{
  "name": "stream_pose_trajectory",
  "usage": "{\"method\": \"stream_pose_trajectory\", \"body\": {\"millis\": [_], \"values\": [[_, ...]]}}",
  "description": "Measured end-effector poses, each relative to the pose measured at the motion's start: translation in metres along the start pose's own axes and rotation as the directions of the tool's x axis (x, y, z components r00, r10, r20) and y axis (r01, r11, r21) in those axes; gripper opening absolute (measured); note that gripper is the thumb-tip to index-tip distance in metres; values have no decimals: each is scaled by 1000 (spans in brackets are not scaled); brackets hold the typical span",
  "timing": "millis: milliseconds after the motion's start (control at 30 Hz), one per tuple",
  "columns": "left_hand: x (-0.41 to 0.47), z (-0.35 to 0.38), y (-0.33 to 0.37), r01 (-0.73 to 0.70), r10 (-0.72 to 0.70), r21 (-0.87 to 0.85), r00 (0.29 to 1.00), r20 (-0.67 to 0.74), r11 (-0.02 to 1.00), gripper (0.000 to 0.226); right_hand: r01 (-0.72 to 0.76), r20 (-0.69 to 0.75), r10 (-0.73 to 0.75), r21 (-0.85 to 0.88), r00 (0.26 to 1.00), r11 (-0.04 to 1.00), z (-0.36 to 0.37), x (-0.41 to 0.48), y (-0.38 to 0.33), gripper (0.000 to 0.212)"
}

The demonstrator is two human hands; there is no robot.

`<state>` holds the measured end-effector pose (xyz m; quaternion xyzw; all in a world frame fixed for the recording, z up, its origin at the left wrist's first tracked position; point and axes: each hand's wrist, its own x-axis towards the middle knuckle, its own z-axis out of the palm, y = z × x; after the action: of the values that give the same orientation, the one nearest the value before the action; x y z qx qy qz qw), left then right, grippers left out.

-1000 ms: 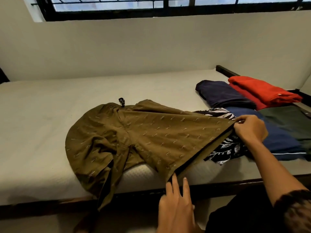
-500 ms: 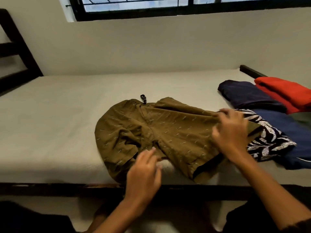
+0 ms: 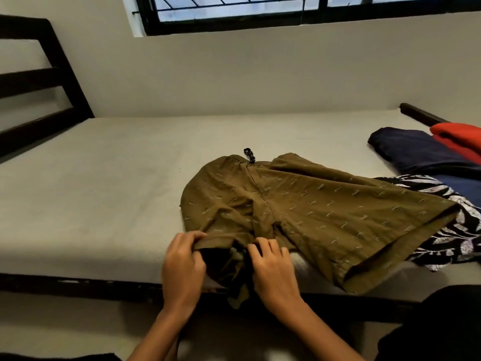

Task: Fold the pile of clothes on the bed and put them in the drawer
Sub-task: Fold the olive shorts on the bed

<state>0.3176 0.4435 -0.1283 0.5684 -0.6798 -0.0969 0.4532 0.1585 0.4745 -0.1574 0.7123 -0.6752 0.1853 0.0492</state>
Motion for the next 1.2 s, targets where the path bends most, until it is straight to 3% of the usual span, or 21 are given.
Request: {"method": "stream_pose_trajectory", "body": {"millis": [100, 167, 267, 367, 433, 500, 667, 833, 900, 967, 1033, 1100, 1200], "values": [[8, -25, -3, 54, -64, -57, 981, -184, 997, 30, -56, -60, 68, 176, 996, 983, -1, -7, 9, 38], [11, -36, -8, 156, -184, -133, 952, -243, 979, 26, -126, -40, 145, 306, 989, 944, -9, -9, 22, 23], [6, -38, -8, 345, -400, -283, 901, -166, 895, 19, -227, -8, 254, 426, 967, 876, -16, -13, 38, 25], [-5, -30, -4, 445, -507, -412, 861, -48, 795, 16, -246, -19, 278, 410, 960, 878, -15, -18, 36, 24], [-8, -24, -2, 477, -514, -486, 855, 64, 732, 23, -207, -35, 238, 382, 971, 901, -10, -22, 25, 16], [-5, -22, 1, 459, -462, -503, 877, 127, 733, 28, -148, -67, 182, 352, 981, 924, -5, -25, 5, 13], [8, -22, 8, 339, -310, -503, 940, 143, 795, 23, -117, -40, 125, 168, 991, 979, 12, -21, -44, 56], [22, -29, 9, 45, -8, -339, 994, 110, 940, 29, -178, -122, 190, 107, 974, 978, 6, -1, -32, 54], [29, -40, 3, -173, 187, -114, 974, 125, 978, 34, -200, -174, 213, 86, 962, 976, -6, -1, -11, 51], [32, -50, -12, -326, 295, 137, 933, 207, 935, 49, -261, -191, 271, 76, 943, 962, -19, -8, 16, 50], [31, -56, -30, -277, 220, 263, 948, 229, 924, 60, -307, -185, 319, 89, 930, 948, -38, -18, 41, 48], [27, -58, -39, -93, 20, 304, 972, 235, 948, 60, -352, -119, 358, 67, 926, 933, -54, -28, 56, 39], [18, -54, -49, 112, -207, 354, 948, 242, 929, 56, -325, 8, 325, -13, 946, 946, -54, -37, 64, 35]]}}
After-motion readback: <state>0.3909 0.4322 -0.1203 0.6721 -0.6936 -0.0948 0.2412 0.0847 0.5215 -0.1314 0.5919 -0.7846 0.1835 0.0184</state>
